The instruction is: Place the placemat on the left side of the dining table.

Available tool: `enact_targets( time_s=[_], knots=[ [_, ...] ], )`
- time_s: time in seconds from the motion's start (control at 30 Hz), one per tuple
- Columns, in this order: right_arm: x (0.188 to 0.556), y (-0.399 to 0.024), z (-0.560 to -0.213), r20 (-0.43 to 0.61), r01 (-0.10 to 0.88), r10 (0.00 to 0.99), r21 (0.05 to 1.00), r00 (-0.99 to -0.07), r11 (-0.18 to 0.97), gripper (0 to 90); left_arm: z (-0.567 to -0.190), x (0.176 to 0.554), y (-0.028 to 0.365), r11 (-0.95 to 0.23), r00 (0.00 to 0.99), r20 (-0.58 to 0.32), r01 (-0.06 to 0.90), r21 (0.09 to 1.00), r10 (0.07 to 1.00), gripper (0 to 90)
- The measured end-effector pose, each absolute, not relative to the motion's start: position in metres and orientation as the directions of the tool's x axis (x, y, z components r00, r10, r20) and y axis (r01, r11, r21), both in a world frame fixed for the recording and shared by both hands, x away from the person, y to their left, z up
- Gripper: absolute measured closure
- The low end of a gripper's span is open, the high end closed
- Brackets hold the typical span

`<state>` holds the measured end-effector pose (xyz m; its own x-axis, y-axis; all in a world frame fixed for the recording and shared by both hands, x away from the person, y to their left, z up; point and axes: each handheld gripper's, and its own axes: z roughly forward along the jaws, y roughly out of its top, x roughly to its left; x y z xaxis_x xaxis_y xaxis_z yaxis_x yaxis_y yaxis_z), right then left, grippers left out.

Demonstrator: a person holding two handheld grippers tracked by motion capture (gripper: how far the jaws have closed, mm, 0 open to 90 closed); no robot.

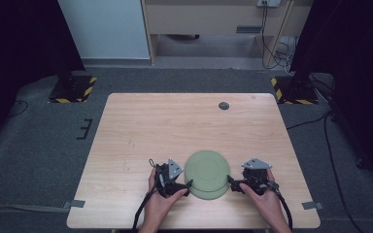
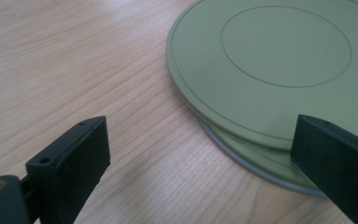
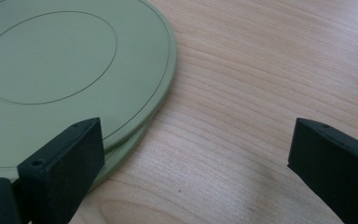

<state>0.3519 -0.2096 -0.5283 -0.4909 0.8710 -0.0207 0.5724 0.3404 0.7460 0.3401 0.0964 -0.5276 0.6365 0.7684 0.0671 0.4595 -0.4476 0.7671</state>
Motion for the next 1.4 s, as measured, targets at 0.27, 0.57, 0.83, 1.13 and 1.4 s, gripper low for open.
enact_targets(
  time_s=[0.27, 0.57, 0.83, 1.13, 1.4],
  knots=[
    [0.3502, -0.2086, -0.5279, -0.013, 0.571, 0.865, 0.746, -0.502, 0.342, 3.9, -0.5298, 0.3391, 0.0919, -0.454, 0.646, 0.062, 0.460, 0.763, 0.760, 2.9],
    [0.3514, -0.2061, -0.5290, -0.022, 0.570, 0.867, 0.745, -0.497, 0.346, 3.3, -0.5299, 0.3411, 0.0916, -0.452, 0.641, 0.065, 0.461, 0.764, 0.764, 2.4],
    [0.3542, -0.2046, -0.5294, -0.028, 0.572, 0.875, 0.746, -0.484, 0.340, 2.4, -0.5291, 0.3454, 0.0909, -0.461, 0.635, 0.087, 0.453, 0.763, 0.768, 2.5],
    [0.3545, -0.2049, -0.5285, -0.021, 0.575, 0.877, 0.747, -0.480, 0.333, 3.8, -0.5275, 0.3431, 0.0909, -0.455, 0.644, 0.077, 0.447, 0.770, 0.762, 3.4],
    [0.3521, -0.2025, -0.5292, -0.017, 0.577, 0.868, 0.741, -0.496, 0.344, 3.6, -0.5290, 0.3438, 0.0880, -0.463, 0.646, 0.082, 0.448, 0.765, 0.759, 2.9]
  ],
)
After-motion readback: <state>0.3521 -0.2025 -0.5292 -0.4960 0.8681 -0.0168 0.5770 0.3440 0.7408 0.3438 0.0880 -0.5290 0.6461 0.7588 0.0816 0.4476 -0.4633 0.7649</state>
